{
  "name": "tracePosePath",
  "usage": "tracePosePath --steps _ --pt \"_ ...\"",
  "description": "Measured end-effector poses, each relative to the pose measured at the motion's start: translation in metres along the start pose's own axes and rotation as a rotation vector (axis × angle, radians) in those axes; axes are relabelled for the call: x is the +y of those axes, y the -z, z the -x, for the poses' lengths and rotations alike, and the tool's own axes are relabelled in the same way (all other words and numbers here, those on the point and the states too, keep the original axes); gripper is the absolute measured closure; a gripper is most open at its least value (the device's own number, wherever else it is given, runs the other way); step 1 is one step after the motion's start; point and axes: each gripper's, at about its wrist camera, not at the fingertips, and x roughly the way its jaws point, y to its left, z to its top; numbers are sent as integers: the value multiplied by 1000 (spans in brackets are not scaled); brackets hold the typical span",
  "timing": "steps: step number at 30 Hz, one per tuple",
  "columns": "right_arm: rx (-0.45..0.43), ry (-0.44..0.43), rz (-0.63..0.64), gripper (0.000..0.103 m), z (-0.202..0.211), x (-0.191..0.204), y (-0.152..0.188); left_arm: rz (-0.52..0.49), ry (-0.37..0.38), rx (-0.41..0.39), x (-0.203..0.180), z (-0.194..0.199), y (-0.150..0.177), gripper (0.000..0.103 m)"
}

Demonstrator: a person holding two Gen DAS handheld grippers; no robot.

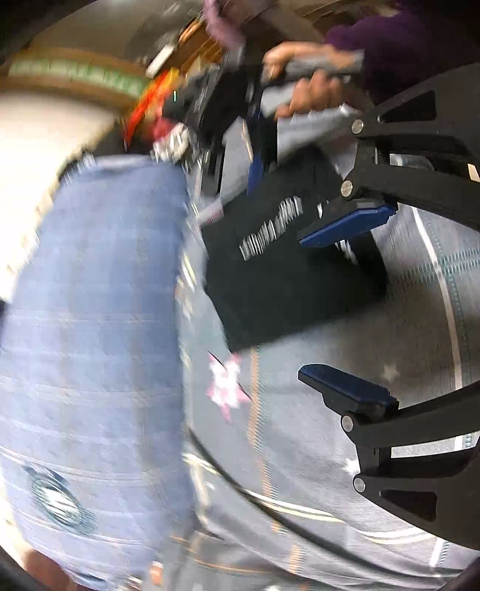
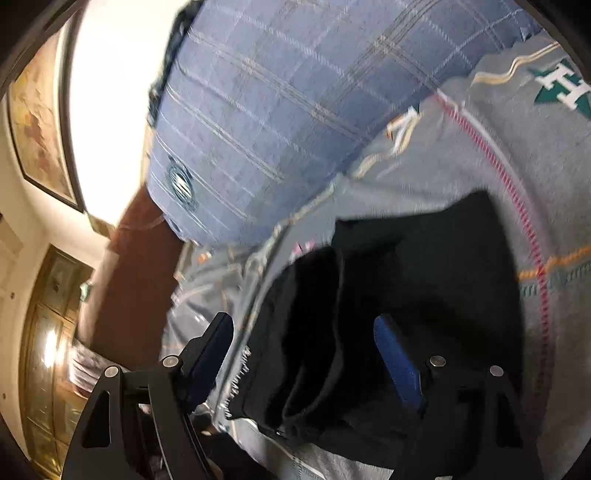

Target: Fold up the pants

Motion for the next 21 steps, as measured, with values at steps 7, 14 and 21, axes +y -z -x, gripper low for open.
tracePosePath --steps 7,14,21 --pt "63 194 199 84 -29 39 31 -34 80 76 -19 -20 17 38" --pt "-114 166 322 90 26 65 33 -107 162 -23 -58 1 -15 38" --pt "-160 269 114 89 70 -5 8 -140 155 1 -87 -36 -30 38"
